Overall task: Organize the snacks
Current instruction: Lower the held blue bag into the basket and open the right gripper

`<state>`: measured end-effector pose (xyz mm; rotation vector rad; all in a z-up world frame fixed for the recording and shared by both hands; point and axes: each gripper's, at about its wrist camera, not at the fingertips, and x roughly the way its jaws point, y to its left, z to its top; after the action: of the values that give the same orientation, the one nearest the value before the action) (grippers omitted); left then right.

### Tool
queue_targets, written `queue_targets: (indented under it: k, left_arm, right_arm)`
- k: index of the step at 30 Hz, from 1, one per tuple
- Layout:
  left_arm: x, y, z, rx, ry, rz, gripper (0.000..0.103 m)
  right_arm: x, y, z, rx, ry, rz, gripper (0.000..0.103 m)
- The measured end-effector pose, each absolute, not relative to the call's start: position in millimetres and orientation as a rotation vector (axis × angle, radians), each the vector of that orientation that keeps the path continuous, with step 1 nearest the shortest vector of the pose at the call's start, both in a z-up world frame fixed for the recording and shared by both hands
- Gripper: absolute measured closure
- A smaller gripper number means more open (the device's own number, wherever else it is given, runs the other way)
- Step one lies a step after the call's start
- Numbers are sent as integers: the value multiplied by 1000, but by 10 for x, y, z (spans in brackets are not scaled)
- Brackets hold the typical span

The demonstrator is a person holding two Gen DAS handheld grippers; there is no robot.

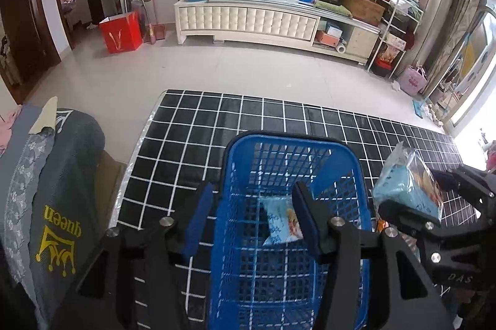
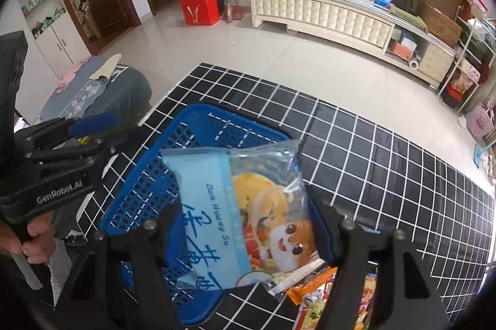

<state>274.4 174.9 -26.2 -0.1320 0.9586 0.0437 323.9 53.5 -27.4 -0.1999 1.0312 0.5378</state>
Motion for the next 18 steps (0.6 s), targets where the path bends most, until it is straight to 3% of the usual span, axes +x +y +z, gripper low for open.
queue_targets:
  k: [3, 18]
  left_arm:
    - [2653, 1843, -246, -131, 954, 56, 48]
    - [2470, 2383, -433, -161, 982, 124, 48]
  right_arm:
    - [3203, 629, -252, -209, 1024, 554, 31]
    - [3421, 1265, -682, -240, 1110, 579, 31]
